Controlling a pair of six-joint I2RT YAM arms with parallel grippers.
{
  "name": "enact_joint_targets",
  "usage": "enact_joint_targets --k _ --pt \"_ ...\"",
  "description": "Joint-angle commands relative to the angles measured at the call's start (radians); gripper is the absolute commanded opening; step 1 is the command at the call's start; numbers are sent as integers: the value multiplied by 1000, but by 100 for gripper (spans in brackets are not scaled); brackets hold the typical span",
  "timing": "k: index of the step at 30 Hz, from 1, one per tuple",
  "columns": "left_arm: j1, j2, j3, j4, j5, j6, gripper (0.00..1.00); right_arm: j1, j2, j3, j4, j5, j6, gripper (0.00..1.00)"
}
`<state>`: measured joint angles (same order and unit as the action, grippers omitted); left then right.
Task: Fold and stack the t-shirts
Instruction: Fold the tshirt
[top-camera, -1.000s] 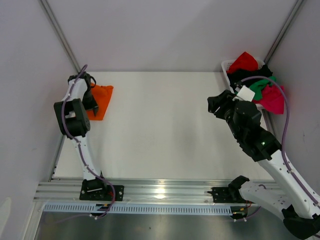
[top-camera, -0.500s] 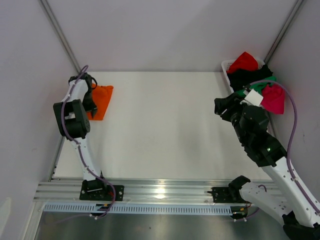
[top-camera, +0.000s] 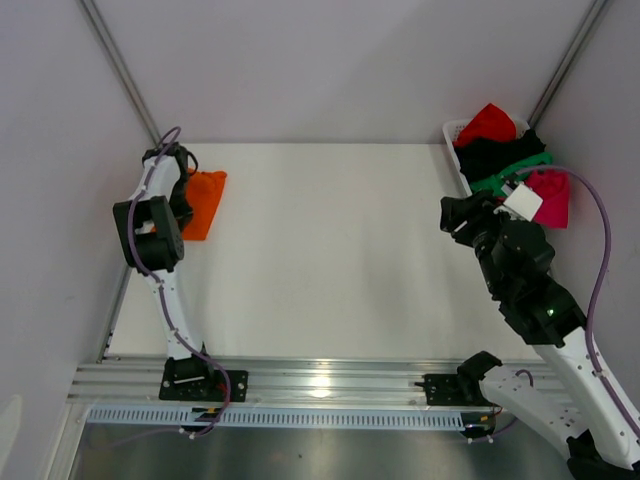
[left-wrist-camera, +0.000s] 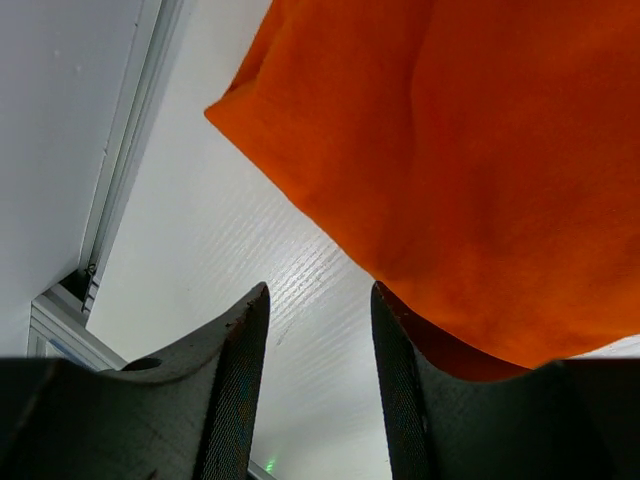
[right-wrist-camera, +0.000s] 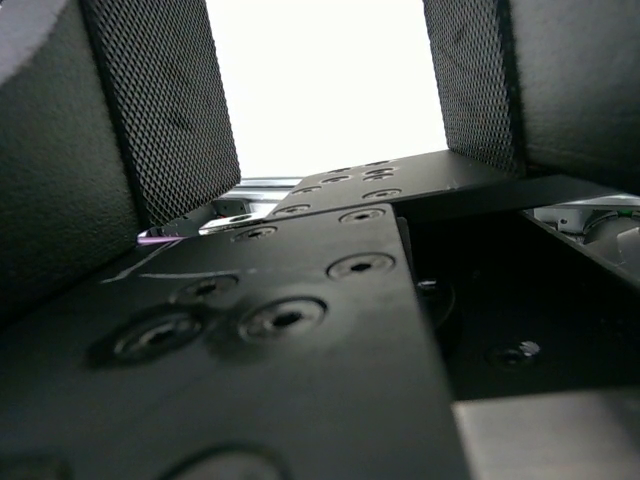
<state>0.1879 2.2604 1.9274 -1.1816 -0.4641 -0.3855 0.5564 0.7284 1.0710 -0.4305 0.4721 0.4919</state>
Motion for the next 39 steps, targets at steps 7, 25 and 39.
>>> enact_joint_targets --k 7,25,39 --pt "-10 10 91 0 -41 -30 48 -4 -26 6 7 20 -9 59" --pt "-54 57 156 -32 73 42 50 -6 6 20 29 -27 -3 59" --pt "-50 128 308 -59 194 198 57 -4 157 139 55 -132 85 59"
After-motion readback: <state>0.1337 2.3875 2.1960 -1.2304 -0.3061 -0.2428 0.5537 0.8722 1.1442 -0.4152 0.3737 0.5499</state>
